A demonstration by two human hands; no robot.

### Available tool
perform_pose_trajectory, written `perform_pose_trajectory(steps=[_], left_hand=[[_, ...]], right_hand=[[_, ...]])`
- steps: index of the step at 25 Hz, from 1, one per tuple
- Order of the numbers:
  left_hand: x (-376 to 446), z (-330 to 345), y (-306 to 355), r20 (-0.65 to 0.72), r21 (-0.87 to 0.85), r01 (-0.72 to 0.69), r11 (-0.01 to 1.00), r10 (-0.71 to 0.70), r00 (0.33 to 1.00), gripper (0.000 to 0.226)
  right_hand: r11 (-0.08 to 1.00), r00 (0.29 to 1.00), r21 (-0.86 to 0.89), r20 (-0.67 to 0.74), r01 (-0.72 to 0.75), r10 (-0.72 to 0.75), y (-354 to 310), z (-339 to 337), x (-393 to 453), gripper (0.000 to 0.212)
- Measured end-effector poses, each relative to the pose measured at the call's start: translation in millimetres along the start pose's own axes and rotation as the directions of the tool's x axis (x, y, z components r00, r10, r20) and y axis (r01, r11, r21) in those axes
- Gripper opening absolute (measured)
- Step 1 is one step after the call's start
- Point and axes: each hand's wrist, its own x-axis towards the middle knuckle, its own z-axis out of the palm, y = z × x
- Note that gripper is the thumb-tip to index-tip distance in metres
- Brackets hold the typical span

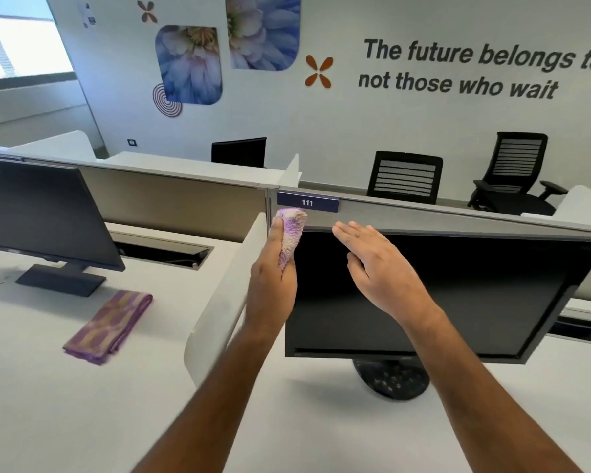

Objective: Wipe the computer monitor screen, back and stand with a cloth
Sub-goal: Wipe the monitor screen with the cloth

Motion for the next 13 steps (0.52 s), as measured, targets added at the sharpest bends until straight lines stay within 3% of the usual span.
perform_pose_trajectory(steps=[5,13], left_hand=[[-21.2,18.2,-23.7,-0.009,-0.004,0.156,0.988,-0.156,0.988,0.06],[-79.3,36.4,-86.6,0.082,-0.008,0.233,0.972,-0.232,0.969,0.045]], right_hand=[[0.999,1.0,0.04,-0.026,0.015,-0.014,5.0,2.0,1.7,0.054],[0.996,0.997,0.073,-0.055,0.05,-0.046,9.6,5.8,0.3,0.051]])
